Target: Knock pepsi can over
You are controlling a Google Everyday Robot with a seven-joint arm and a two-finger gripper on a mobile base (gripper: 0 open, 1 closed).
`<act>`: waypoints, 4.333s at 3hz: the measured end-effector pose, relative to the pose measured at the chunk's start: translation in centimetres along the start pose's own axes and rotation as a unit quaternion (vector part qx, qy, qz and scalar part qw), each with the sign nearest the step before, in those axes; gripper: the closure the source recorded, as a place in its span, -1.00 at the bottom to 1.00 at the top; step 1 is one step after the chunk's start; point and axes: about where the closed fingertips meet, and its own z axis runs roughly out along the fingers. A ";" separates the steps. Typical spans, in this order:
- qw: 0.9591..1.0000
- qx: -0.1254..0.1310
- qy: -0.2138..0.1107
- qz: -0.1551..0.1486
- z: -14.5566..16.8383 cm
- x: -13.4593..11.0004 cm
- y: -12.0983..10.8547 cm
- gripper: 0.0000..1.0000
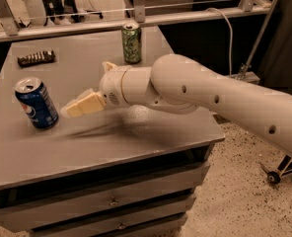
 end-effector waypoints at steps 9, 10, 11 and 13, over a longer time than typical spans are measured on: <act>0.995 0.086 -0.028 0.034 8.3 -4.2 -7.6 -1.00; 0.996 0.087 -0.024 0.012 5.9 -3.7 -8.2 -1.00; 0.997 0.062 -0.019 -0.044 1.1 -4.1 -7.0 -1.00; 0.997 0.020 -0.002 -0.077 -2.4 -3.4 -4.7 -1.00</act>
Offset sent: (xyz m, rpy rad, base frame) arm -0.0304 0.1109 0.0209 0.1487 -0.0434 0.2442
